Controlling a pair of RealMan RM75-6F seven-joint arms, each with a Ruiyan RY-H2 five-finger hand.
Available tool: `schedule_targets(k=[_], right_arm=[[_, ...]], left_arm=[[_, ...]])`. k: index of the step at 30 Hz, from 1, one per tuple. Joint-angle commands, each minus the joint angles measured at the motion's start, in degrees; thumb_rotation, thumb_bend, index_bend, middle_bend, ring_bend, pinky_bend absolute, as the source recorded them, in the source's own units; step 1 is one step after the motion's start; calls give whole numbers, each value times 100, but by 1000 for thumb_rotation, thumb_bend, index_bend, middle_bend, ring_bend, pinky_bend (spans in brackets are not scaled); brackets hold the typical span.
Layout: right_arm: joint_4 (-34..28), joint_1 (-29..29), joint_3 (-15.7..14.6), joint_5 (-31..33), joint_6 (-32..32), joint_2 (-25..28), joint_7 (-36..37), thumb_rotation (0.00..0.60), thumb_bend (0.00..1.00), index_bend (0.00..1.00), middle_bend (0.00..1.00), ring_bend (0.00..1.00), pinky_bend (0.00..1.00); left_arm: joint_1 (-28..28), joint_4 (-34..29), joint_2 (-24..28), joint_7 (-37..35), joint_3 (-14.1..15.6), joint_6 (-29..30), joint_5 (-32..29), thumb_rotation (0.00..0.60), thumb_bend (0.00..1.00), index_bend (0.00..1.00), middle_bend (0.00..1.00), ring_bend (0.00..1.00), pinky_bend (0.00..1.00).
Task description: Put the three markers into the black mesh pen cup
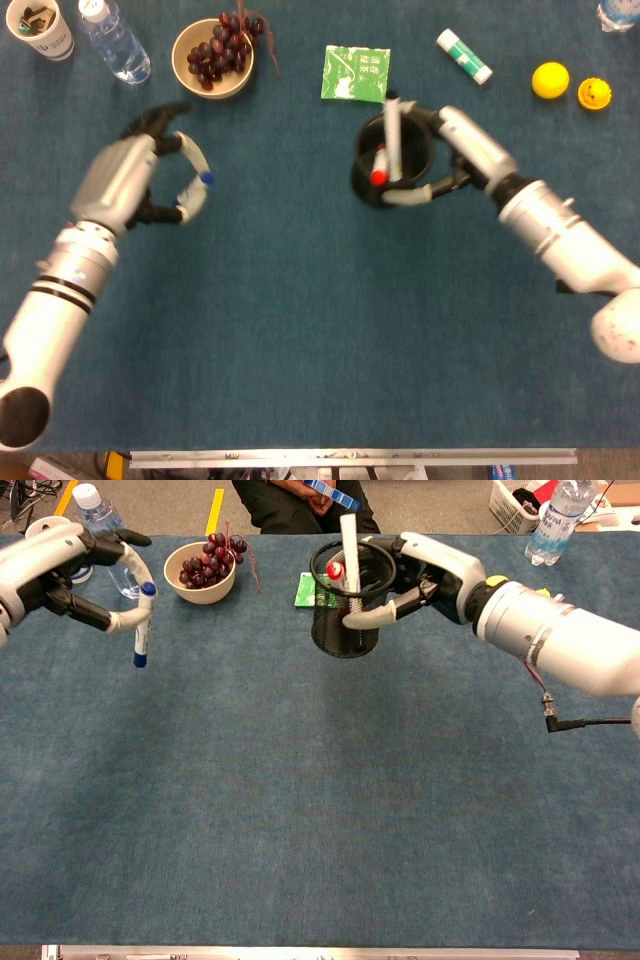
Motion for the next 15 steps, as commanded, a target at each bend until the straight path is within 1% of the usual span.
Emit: schedule_targets(k=[1, 7, 15], right_arm=[[136, 135, -41, -20, -110, -263, -38, 600, 362, 551, 451, 343, 295], [361, 310, -75, -34, -221, -732, -63, 600, 362, 551, 451, 343, 295], [701, 552, -24, 30, -359, -1290, -152, 600, 362, 551, 451, 343, 295]], left_arm=[[118, -254, 370, -521, -328, -35, -67, 600, 352, 549, 82, 0, 56], [208, -423, 747, -1202, -650, -169, -119, 600, 353, 547, 82, 0, 56], [234, -578, 992, -1914, -923, -419, -126, 600, 353, 543, 79, 0, 56]])
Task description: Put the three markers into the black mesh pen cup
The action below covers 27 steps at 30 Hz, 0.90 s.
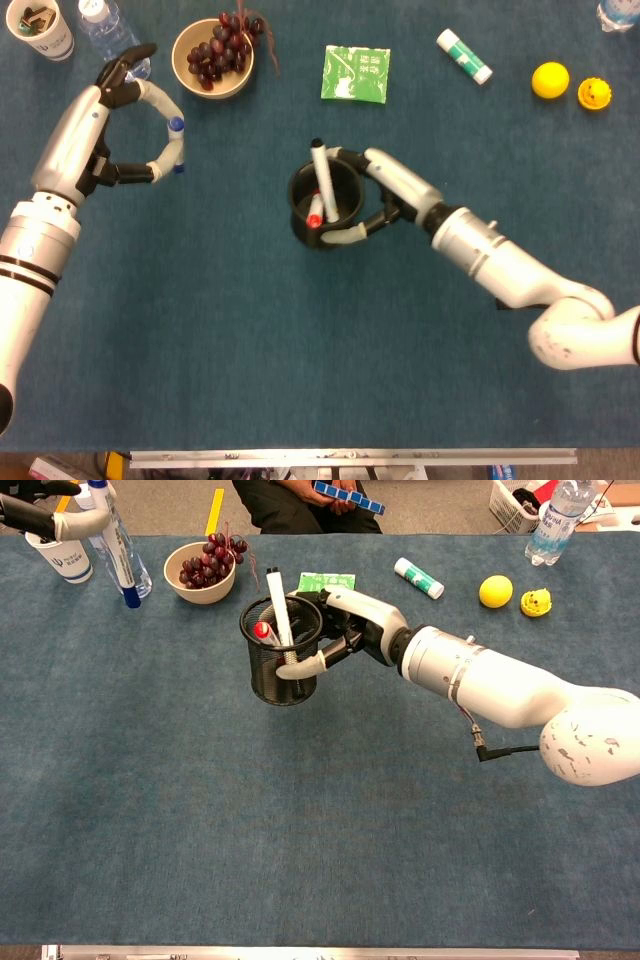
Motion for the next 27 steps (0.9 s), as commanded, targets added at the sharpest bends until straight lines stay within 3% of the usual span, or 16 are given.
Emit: schedule_targets(k=[1, 13, 27], right_arm=[[163, 115, 28, 47, -66, -219, -92, 600, 362, 551, 451, 343, 295], [602, 452, 268, 387, -275, -887, -410, 600, 362, 551, 451, 343, 295], [717, 552, 480, 696, -366, -1213, -616, 600, 363, 551, 450, 343, 297]], left_arm=[[4, -82, 118, -294, -131, -174, -28, 600, 353, 542, 79, 0, 56], [-59, -243, 362, -1330, -398, -907, -179, 600, 352, 537, 75, 0, 56], [-207, -332, 288, -1701, -325, -1339, -196, 600, 352, 535, 74, 0, 56]])
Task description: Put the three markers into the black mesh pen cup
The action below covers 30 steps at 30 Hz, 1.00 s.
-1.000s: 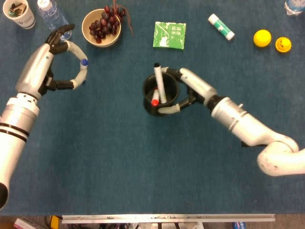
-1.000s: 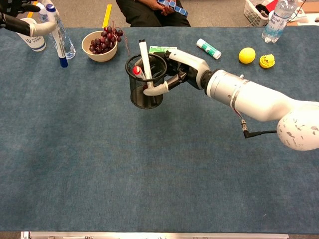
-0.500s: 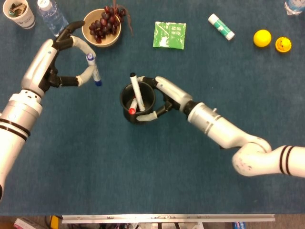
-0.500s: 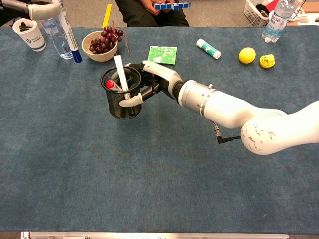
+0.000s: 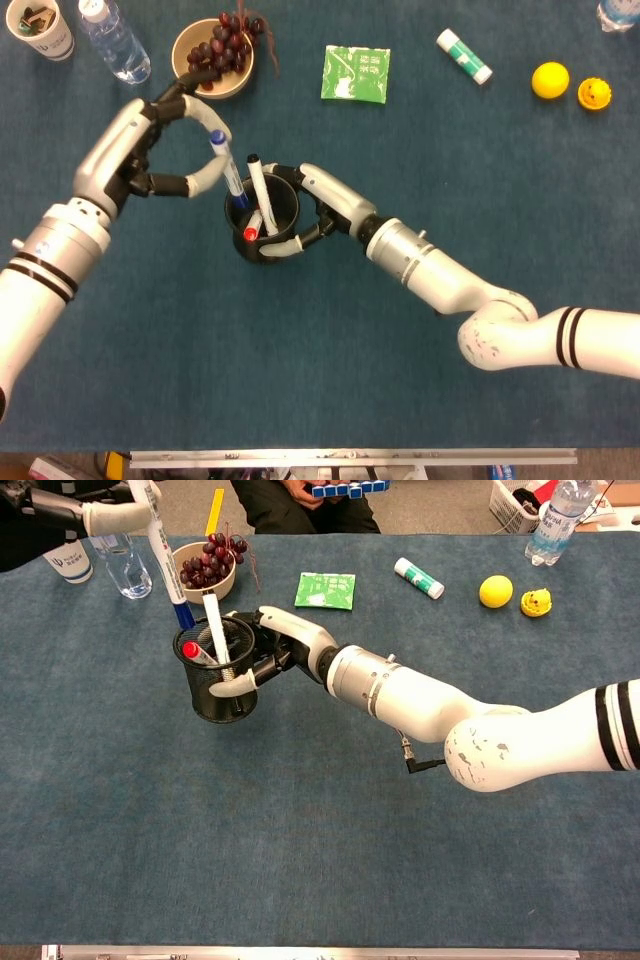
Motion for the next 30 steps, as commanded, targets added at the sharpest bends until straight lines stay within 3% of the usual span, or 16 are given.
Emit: schedule_targets(k=[1, 10, 17, 30], right_arm=[[-3, 6, 26, 4, -13, -25, 1, 600, 363, 551, 450, 343, 297], [-275, -42, 109, -35, 39, 77, -29, 600, 362, 551, 451, 343, 297], [-445, -136, 94, -23, 55, 275, -94, 600, 362, 551, 451, 343, 297], [-827, -468, -105, -163, 150, 905, -144, 600, 362, 551, 451, 343, 297]], left_arm=[[-74, -5, -95, 16, 49, -43, -33, 600, 352, 534, 73, 0, 56], [-296, 114, -454, 388, 313, 18, -24, 600, 353, 506, 63, 0, 56], [-362, 285, -483, 766, 530, 47, 140, 600, 353, 232, 0, 0, 27], [-172, 495, -343, 888, 729, 179, 714, 600, 353, 171, 0, 0, 26]])
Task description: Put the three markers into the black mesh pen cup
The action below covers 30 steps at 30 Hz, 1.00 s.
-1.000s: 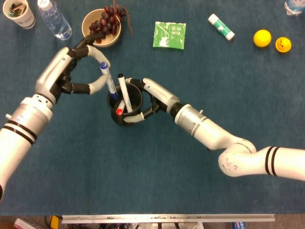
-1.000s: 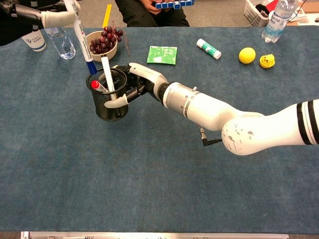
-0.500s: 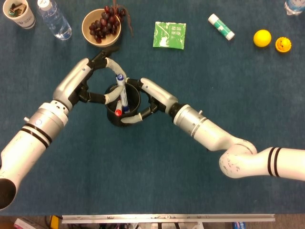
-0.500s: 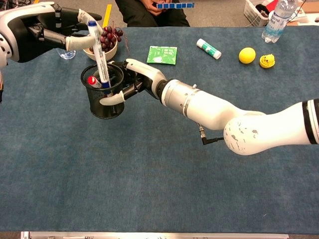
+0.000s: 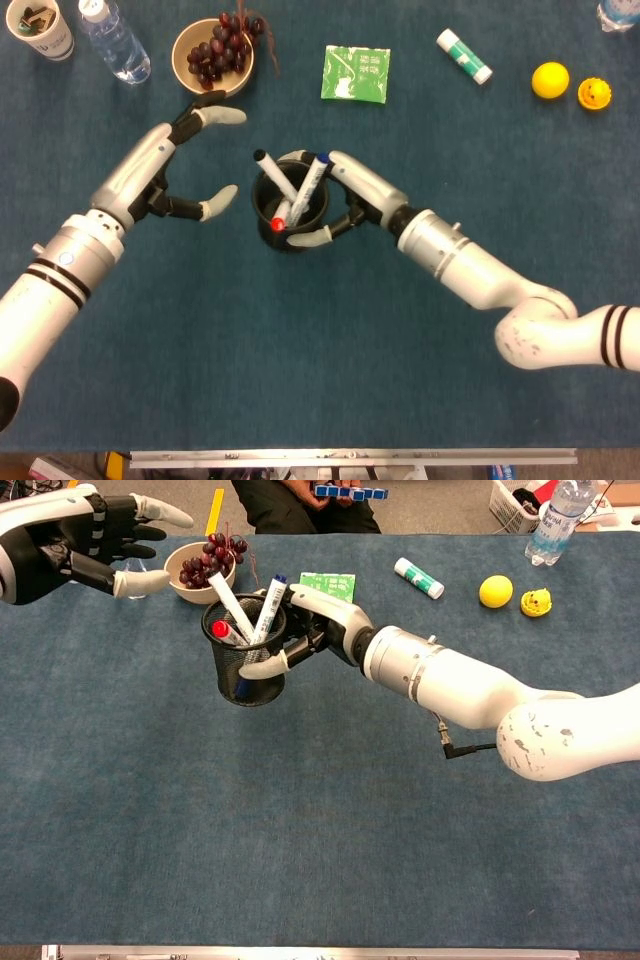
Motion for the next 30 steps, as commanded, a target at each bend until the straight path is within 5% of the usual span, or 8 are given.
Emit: schedule_targets(k=[1, 17, 30], right_arm=[[-20, -76, -65, -36, 25, 80, 20, 600, 363, 551, 450, 343, 298], [776, -248, -545, -547, 237, -241, 129, 600, 365, 551, 451, 343, 302], [1644, -469, -1095, -1393, 818, -535, 940, 600, 358, 551, 446, 325, 256]], left_arm=[[59, 35, 25, -34, 42, 29, 92, 600, 353, 171, 0, 0, 26], [227, 65, 125, -252, 213, 13, 552, 600, 352, 171, 0, 0, 26], [270, 196, 76, -489, 362, -115, 824, 600, 352, 171, 0, 0, 22]])
